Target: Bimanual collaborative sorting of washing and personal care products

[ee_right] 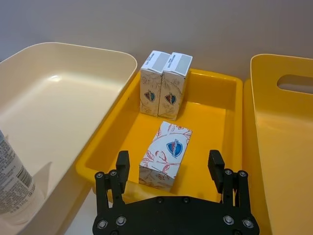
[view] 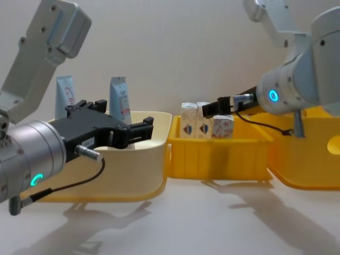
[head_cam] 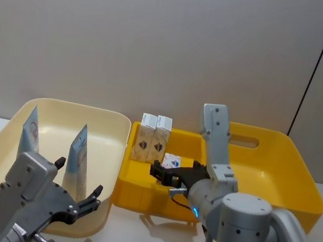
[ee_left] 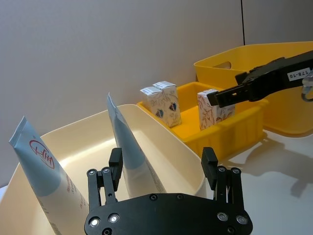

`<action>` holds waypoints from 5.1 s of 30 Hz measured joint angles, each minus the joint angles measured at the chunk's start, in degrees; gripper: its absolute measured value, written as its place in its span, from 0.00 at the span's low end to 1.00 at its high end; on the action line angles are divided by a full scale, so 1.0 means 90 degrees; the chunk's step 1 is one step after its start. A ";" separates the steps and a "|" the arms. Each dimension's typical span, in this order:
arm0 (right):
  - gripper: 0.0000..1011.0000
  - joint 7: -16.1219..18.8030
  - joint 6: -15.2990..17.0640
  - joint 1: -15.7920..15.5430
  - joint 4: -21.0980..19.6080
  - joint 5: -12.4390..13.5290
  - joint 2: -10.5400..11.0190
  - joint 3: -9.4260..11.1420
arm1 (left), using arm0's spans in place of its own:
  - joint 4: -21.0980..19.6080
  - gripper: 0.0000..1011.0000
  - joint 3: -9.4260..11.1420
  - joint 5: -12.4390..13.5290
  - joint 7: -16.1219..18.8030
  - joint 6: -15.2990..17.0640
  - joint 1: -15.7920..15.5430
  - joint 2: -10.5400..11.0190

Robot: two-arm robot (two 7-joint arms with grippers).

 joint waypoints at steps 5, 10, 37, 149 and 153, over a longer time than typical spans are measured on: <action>0.99 -0.0011 0.0043 0.0143 0.0274 -0.0011 -0.0111 0.0019 | 0.0000 0.99 0.0000 0.0000 0.0000 0.0000 0.0000 0.0000; 0.99 -0.0015 0.0051 0.0235 0.0468 -0.0022 -0.0194 0.0027 | 0.0000 0.99 0.0000 0.0000 0.0000 0.0000 0.0000 0.0000; 0.74 -0.0051 -0.0125 0.0519 0.1112 -0.0128 -0.0476 0.0054 | 0.0000 0.99 0.0000 0.0000 0.0000 0.0000 0.0000 0.0000; 0.89 0.0699 -0.0015 0.0063 -0.0138 -0.0491 0.0794 0.1224 | 0.0000 0.99 0.0000 0.0000 0.0000 0.0000 0.0000 0.0000; 0.97 0.0728 0.0009 0.0076 -0.0078 -0.0481 0.0786 0.1222 | 0.0000 0.99 0.0000 0.0000 0.0000 0.0000 0.0000 0.0000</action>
